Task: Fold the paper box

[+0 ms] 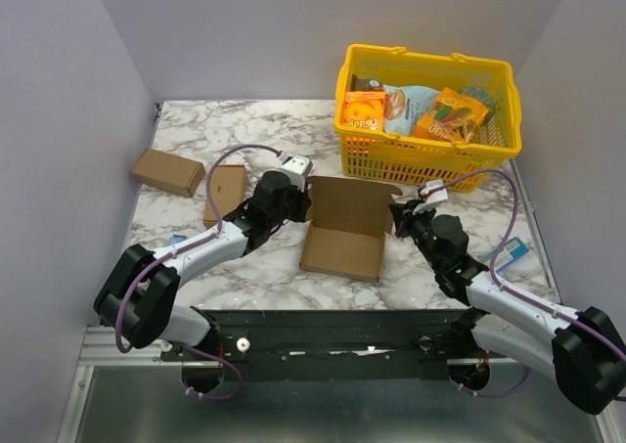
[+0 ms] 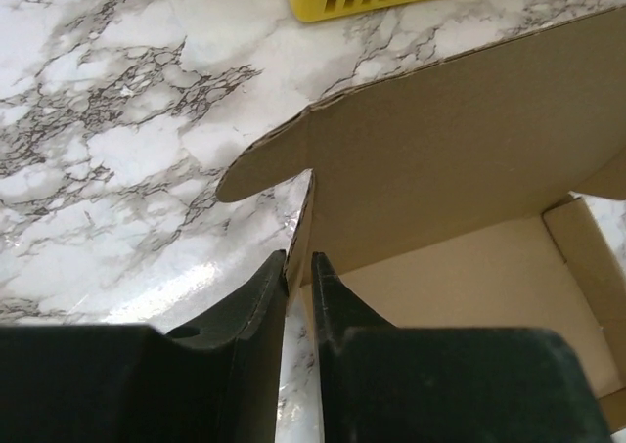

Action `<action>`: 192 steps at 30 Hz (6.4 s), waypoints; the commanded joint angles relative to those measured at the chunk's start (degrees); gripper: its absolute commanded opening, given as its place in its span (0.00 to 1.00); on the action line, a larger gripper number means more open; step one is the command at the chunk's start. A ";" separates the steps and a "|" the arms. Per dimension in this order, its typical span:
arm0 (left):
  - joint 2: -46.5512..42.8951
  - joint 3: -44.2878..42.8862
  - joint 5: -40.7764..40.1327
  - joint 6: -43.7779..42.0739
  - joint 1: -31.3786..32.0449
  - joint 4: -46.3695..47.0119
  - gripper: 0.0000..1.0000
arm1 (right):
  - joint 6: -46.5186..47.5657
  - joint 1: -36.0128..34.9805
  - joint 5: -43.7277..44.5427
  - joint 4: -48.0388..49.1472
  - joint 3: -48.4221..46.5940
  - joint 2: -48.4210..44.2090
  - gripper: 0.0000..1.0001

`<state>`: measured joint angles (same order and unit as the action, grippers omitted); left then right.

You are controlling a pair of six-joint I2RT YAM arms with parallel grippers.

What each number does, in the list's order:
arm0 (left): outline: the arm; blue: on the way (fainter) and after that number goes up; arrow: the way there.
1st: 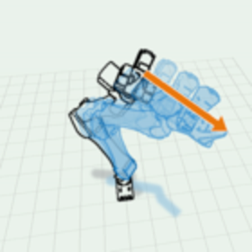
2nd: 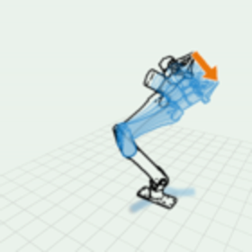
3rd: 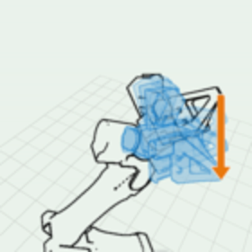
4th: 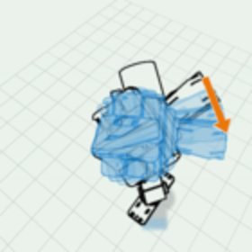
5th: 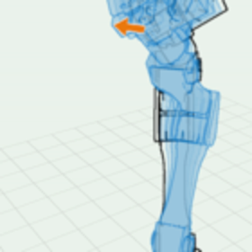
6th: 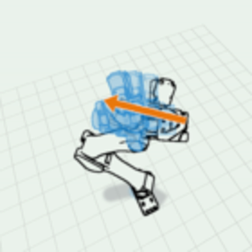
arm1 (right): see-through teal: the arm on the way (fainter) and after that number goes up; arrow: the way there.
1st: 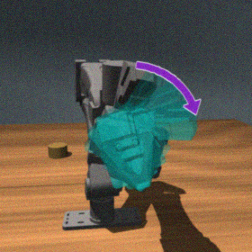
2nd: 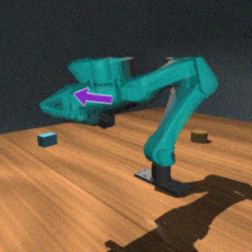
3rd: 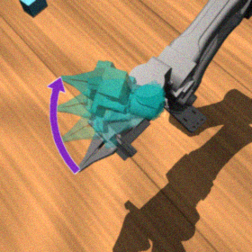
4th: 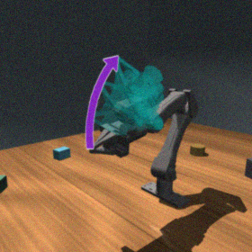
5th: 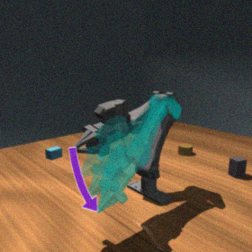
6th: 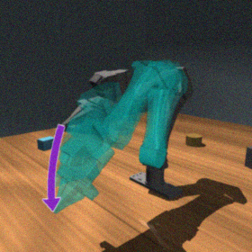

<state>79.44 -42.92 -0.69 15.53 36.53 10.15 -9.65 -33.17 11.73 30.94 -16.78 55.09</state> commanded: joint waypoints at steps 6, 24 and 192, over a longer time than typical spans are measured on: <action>2.56 -0.32 1.83 2.30 1.34 1.10 0.00 | -2.03 -0.32 0.04 4.39 -0.19 0.19 0.01; 8.80 -6.39 -13.54 11.89 7.76 6.37 0.00 | -3.79 -10.77 31.76 12.65 -5.02 9.85 0.01; -10.21 -14.72 0.16 -6.38 -14.47 -15.68 0.99 | -5.03 -13.68 0.32 -44.39 -37.90 11.01 0.88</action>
<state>61.87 -50.17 -8.01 13.80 25.54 -2.96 -13.52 -47.18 14.59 -12.58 -56.75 68.64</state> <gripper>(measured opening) 0.985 0.884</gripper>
